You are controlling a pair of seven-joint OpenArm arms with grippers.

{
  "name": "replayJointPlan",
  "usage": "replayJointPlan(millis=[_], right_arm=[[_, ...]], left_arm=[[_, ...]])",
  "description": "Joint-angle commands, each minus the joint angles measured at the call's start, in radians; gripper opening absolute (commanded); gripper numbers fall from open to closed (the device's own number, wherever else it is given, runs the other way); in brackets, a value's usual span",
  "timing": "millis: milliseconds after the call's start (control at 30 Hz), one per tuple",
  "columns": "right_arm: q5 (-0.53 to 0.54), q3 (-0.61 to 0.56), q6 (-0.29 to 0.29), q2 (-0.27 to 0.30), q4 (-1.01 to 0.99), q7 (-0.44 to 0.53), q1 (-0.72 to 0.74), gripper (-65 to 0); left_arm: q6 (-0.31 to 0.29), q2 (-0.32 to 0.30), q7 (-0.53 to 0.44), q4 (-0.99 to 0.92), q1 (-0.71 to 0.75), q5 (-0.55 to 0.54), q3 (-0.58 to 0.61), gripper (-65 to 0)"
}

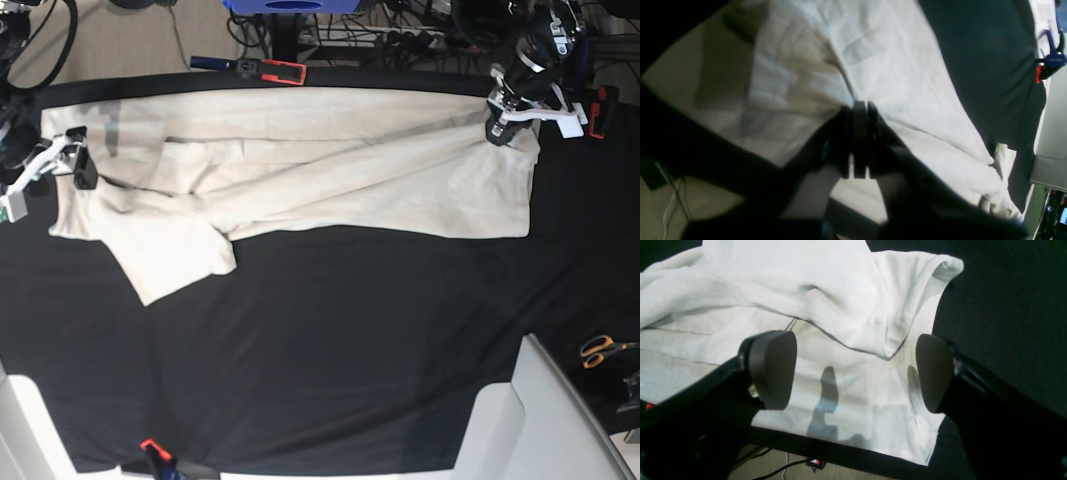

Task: Fold the T-shirt properly
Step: 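Pull the pinched fabric toward the robot with the left gripper, then open, then move the right gripper down to the shirt's hem corner and pinch it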

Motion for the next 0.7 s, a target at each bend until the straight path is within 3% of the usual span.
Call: replayJointPlan(millis=[0,467,667], right_arm=[[0.017,0.007,0.005,0.016,0.019,0.020,0.004,-12.6],[0.017,0.014,0.005,0.016,0.020,-0.020,0.007,-12.6],[0.017,0.014,0.005,0.016,0.020,-0.020,0.010,-12.6]], left_arm=[[-0.012,-0.007,-0.017,0.010,-0.001,-0.016,-0.003,-65.0],[-0.012,-0.014,-0.017,0.018,-0.010,-0.015,-0.005,-65.0],[-0.012,-0.014,-0.017,0.027,0.004,-0.015,-0.005,-43.4]])
